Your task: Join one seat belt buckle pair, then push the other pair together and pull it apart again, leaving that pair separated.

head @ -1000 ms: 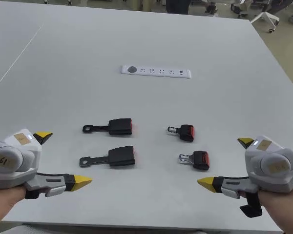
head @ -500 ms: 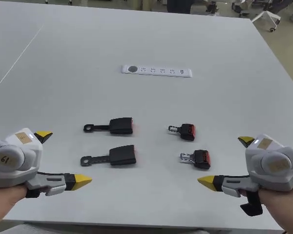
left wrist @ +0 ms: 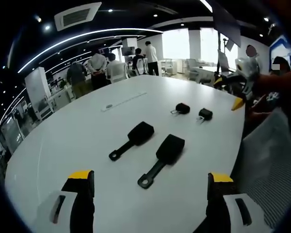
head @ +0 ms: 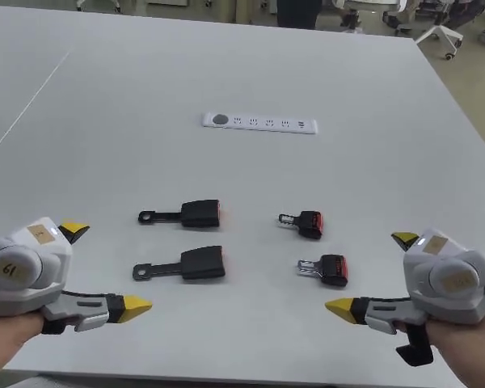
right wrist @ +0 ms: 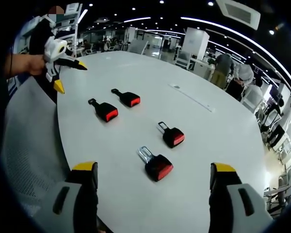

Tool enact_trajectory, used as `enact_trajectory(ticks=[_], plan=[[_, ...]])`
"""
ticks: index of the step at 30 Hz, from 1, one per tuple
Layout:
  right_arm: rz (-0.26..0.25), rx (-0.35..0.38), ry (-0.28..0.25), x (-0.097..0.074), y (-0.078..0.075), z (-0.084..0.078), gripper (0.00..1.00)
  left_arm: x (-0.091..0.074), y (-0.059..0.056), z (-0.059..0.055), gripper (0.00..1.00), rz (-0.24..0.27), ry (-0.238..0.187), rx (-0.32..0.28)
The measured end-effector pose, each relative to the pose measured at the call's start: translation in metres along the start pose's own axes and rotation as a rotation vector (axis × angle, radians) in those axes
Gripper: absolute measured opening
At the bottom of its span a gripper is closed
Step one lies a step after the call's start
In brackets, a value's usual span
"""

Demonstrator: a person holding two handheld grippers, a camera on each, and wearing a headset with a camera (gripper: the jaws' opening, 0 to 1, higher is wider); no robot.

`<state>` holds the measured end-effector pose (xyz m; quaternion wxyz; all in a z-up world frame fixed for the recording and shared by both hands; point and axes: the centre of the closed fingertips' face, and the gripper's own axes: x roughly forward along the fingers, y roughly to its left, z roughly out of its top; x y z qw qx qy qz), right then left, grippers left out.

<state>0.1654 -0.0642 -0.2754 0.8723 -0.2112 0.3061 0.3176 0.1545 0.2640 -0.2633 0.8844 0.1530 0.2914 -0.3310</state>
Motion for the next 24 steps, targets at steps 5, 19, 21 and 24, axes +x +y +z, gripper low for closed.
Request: enact_trajectory(ticks=[5,19,21,24], plan=[[0.003,-0.006,0.002,0.001,0.0006,0.0009,0.97,0.0006,-0.0017,-0.001,0.98,-0.007,0.007,0.014],[0.002,-0.001,0.002,0.0032,-0.0004,0.0013,0.97,0.0036,0.0003,-0.003,0.97,-0.008,0.021,0.041],[0.002,0.001,0.002,0.0035,0.0,0.0006,0.97,0.0036,0.0017,-0.0035,0.96,-0.005,0.022,0.039],[0.002,0.004,0.004,0.0038,0.0004,-0.0011,0.96,0.0036,0.0042,-0.0037,0.96,0.001,0.02,0.028]])
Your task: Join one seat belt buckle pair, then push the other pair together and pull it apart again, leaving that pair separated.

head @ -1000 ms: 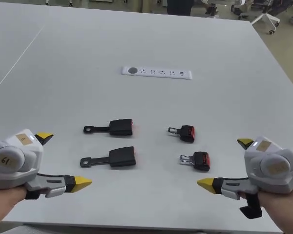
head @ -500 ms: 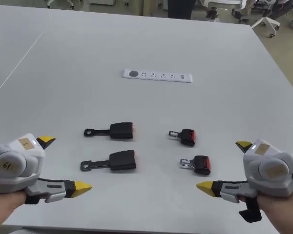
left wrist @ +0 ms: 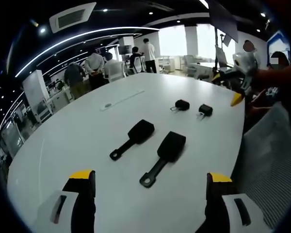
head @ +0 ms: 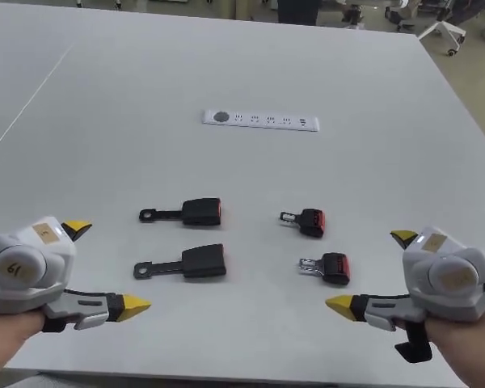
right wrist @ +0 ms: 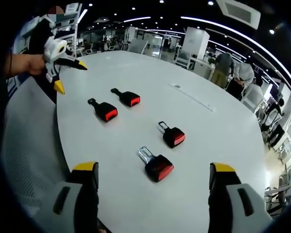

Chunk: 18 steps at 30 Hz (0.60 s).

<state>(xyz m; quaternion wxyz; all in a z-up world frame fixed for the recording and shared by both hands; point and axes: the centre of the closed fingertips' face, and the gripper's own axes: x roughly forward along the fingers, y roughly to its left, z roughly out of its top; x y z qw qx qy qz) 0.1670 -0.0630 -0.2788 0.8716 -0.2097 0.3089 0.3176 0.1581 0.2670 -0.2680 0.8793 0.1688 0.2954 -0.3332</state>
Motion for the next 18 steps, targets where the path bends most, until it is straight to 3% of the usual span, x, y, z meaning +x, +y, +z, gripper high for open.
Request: enact_trajectory(ticks=[18], plan=[[-0.005,0.009,0.0,-0.0005,-0.0006,-0.0023,0.96,0.0025,-0.0029,0.0016,0.94,-0.001,-0.002,-0.012]])
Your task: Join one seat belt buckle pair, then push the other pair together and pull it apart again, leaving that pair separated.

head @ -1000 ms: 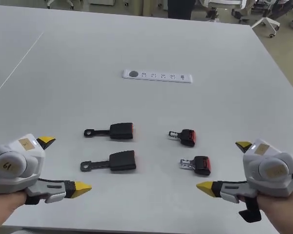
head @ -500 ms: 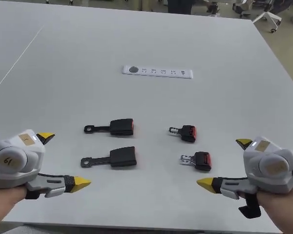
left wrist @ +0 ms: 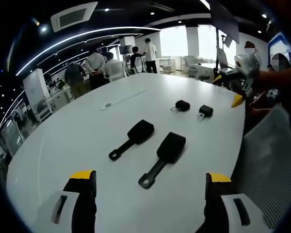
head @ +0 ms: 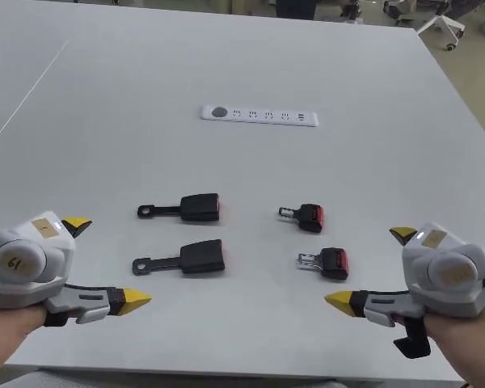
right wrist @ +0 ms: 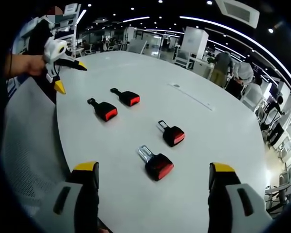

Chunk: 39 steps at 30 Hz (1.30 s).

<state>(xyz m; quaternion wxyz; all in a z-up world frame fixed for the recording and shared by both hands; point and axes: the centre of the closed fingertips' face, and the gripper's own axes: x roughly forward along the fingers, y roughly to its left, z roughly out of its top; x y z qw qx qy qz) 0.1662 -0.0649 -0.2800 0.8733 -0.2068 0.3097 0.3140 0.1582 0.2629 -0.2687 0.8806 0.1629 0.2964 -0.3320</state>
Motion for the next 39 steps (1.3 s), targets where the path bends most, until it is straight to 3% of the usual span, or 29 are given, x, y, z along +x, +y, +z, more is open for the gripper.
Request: enact_trajectory(ticks=[13,24,30,39], plan=[[0.005,0.012,0.002,-0.002,0.004,-0.003,0.94,-0.002,0.001,-0.001,0.93,0.01,-0.007,-0.012],[-0.002,0.01,0.001,-0.003,0.002,-0.003,0.91,0.003,-0.007,0.002,0.93,-0.013,-0.008,0.022],[0.006,0.009,0.0,-0.003,0.002,-0.001,0.88,0.007,-0.008,-0.003,0.93,-0.02,0.016,0.057],[0.016,-0.027,0.001,0.001,0.001,0.002,0.82,0.016,-0.009,-0.002,0.86,-0.045,0.028,0.1]])
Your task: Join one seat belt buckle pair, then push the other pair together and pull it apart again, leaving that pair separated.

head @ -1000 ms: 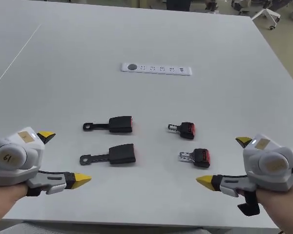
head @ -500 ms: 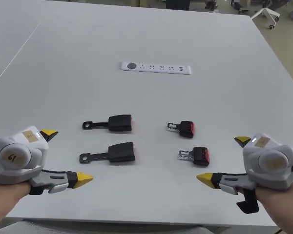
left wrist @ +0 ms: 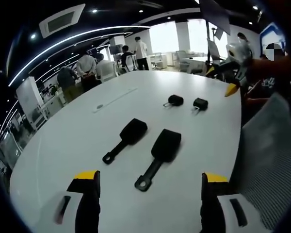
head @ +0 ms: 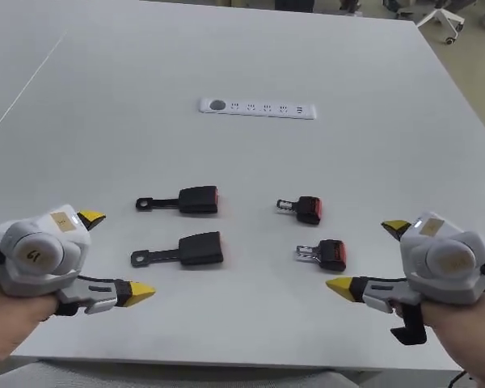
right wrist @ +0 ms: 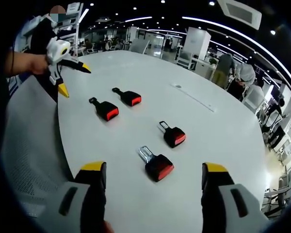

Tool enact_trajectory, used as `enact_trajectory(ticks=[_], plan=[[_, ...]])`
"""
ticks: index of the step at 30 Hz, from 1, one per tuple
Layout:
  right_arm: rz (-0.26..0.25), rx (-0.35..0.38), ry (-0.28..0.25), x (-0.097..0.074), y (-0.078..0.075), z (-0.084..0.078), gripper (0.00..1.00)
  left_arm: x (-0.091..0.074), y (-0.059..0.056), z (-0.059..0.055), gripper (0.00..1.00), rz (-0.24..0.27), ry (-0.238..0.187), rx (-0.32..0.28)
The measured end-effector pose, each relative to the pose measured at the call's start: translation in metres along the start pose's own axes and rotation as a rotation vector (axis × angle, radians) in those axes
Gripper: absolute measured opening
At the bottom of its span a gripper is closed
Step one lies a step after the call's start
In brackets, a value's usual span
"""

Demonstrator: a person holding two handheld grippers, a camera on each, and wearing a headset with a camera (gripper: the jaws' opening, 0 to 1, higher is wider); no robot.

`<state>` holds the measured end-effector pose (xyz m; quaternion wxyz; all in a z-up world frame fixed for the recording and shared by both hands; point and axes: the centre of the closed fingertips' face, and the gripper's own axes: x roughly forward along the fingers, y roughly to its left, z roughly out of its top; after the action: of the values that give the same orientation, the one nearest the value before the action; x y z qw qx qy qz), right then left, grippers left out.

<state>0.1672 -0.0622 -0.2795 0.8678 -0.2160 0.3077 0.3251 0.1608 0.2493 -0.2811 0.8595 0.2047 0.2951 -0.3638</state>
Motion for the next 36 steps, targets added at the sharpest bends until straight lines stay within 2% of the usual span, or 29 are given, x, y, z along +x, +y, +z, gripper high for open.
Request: enact_trajectory(ticks=[3,5,7,9,11,14,15,17,18,20,26,28,29,32,36], plan=[[0.01,-0.022,0.003,0.002,0.001,0.001,0.81,0.004,-0.001,0.001,0.85,-0.011,-0.001,0.017],[0.02,-0.037,0.006,0.004,0.002,0.002,0.8,0.007,-0.004,0.003,0.79,-0.035,-0.003,0.053],[0.038,-0.047,0.001,0.005,0.003,0.003,0.75,0.009,-0.004,0.005,0.7,-0.036,-0.011,0.085],[0.045,-0.063,-0.002,0.006,0.003,0.006,0.74,0.014,-0.005,0.007,0.69,-0.049,-0.013,0.09],[0.084,-0.101,-0.001,0.008,0.007,0.007,0.69,0.017,-0.007,0.009,0.69,-0.067,-0.008,0.095],[0.1,-0.139,0.006,0.012,0.007,0.008,0.65,0.022,-0.009,0.012,0.68,-0.084,-0.008,0.116],[0.123,-0.153,0.008,0.014,0.008,0.008,0.63,0.023,-0.01,0.014,0.68,-0.09,-0.009,0.125],[0.145,-0.179,0.013,0.017,0.009,0.008,0.59,0.027,-0.012,0.016,0.64,-0.115,-0.003,0.148],[0.153,-0.185,0.019,0.019,0.009,0.008,0.58,0.03,-0.012,0.017,0.6,-0.12,0.001,0.156],[0.169,-0.206,0.03,0.024,0.009,0.006,0.57,0.036,-0.011,0.018,0.57,-0.125,0.006,0.168],[0.25,-0.254,0.097,0.039,0.014,-0.008,0.49,0.055,-0.016,0.022,0.55,-0.159,0.032,0.188],[0.261,-0.273,0.098,0.043,0.013,-0.008,0.47,0.061,-0.022,0.023,0.52,-0.182,0.051,0.231],[0.269,-0.278,0.102,0.044,0.013,-0.009,0.46,0.065,-0.024,0.022,0.52,-0.192,0.07,0.258],[0.285,-0.298,0.115,0.05,0.01,-0.011,0.45,0.072,-0.028,0.019,0.52,-0.215,0.097,0.285],[0.306,-0.315,0.137,0.056,0.007,-0.017,0.43,0.086,-0.026,0.011,0.52,-0.252,0.124,0.305]])
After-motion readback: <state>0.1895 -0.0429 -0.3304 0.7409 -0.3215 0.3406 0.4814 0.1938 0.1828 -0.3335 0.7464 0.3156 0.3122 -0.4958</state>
